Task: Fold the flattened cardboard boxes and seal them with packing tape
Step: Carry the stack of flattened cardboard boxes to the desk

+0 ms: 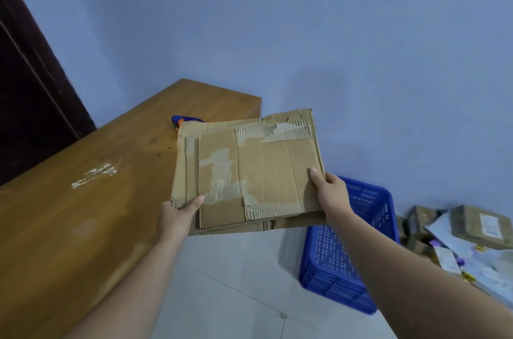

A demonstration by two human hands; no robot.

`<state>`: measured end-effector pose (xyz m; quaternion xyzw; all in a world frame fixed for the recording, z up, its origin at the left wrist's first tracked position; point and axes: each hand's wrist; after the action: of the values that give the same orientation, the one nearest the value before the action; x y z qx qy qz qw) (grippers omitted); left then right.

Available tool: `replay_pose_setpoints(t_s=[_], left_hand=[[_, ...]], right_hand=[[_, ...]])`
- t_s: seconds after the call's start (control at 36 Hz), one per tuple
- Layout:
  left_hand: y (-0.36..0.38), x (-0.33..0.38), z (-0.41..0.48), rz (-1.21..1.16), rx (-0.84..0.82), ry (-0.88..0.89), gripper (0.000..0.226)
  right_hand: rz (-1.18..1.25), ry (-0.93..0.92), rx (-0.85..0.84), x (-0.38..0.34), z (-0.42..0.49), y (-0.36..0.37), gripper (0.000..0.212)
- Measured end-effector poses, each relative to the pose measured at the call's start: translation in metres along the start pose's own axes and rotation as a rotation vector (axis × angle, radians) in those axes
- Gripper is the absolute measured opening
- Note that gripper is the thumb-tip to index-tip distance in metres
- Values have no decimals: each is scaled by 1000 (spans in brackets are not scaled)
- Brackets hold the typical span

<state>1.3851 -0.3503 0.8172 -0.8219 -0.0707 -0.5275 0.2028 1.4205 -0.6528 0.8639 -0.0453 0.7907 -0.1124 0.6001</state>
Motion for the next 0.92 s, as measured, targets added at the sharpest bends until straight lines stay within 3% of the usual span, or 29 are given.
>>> replay_pose_setpoints(t_s=[0.36,0.47,0.58,0.72,0.86,0.92], left_hand=[[-31,31,65,-108,418,39,56],[-31,35,66,-128,596,19,61],[-16,44,64,-134,753,-58,76],[11,49,61,-210,795,-132,82],[29,51,57,-251,902,-221,79],[30,53,55,-259,957,-248,79]], right_hand=[[-51,-74,-320,-65,133,94,44],[-59,-117,-481,-78,174,125,35],[-87,-152,-627,-87,211,141,45],[-95,-140,-803,-101,249,148,48],[-99,-139,-919,-105,273,164,31],[-112,-121,-958,-105,279,176,37]])
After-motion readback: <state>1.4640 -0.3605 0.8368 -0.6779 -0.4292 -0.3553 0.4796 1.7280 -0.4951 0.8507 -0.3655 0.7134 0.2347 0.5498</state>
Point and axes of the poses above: each hand's wrist, its own z-axis towards the middle knuckle, its own y-axis out of the palm, x = y × z, and after that the axes turned 11 degrees about -x, right-handed
